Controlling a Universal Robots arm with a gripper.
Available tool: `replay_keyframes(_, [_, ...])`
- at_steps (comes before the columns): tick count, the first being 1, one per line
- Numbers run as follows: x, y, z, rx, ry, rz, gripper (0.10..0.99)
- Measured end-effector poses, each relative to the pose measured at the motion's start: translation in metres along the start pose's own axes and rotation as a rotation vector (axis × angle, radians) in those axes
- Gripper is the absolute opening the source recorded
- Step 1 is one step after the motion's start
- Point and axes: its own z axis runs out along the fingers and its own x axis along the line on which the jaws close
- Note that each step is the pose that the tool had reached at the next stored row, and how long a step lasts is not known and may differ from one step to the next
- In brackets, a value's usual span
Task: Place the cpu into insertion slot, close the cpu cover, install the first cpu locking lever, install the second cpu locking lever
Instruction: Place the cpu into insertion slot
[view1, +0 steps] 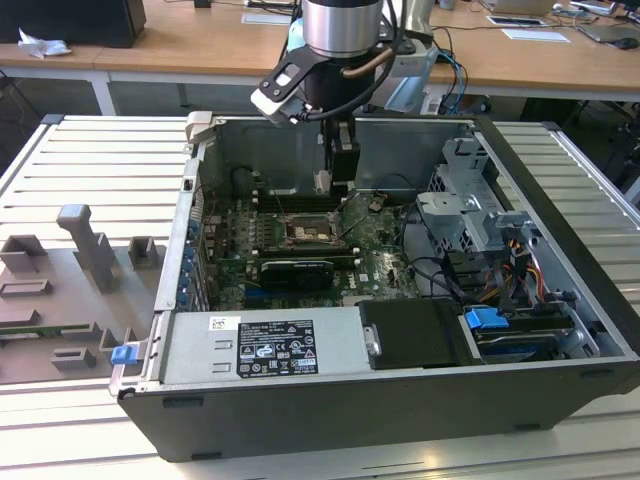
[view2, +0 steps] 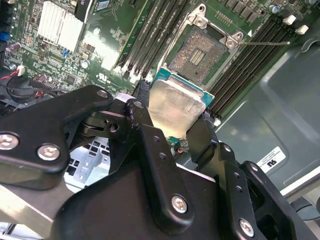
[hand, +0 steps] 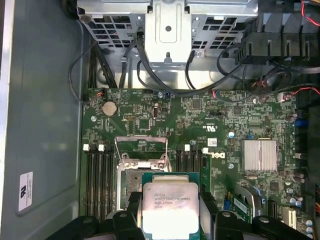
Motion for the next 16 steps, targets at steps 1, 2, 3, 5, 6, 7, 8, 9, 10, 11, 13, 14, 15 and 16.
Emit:
replay_keyframes(1, [0.0000, 0.0000, 0.0005, 0.001, -0.0002, 0.001, 0.541])
replay_keyframes(2, [0.0000, -0.0001, 0.0009, 0.001, -0.0002, 0.002, 0.541])
replay_keyframes(3, [0.0000, -0.0001, 0.0014, 0.001, -0.0003, 0.003, 0.541])
replay_keyframes(5, [0.0000, -0.0002, 0.0025, 0.002, -0.0005, 0.005, 0.541])
replay_keyframes(6, [0.0000, -0.0002, 0.0033, 0.002, -0.0005, 0.006, 0.541])
replay_keyframes(7, [0.0000, -0.0003, 0.0039, 0.002, -0.0006, 0.007, 0.541])
replay_keyframes(8, [-0.0001, -0.0003, 0.0043, 0.003, -0.0007, 0.008, 0.541])
replay_keyframes(9, [-0.0001, -0.0003, 0.0047, 0.003, -0.0007, 0.008, 0.541])
replay_keyframes(10, [-0.0001, -0.0004, 0.0053, 0.003, -0.0008, 0.009, 0.541])
replay_keyframes(11, [-0.0001, -0.0004, 0.0060, 0.003, -0.0008, 0.011, 0.541])
replay_keyframes(13, [-0.0001, -0.0005, 0.0073, 0.003, -0.0008, 0.012, 0.541])
replay_keyframes(14, [-0.0001, -0.0006, 0.0083, 0.003, -0.0009, 0.012, 0.541])
replay_keyframes(15, [-0.0001, -0.0007, 0.0096, 0.003, -0.0010, 0.013, 0.541])
replay_keyframes(16, [-0.0001, -0.0008, 0.0115, 0.003, -0.0010, 0.014, 0.541])
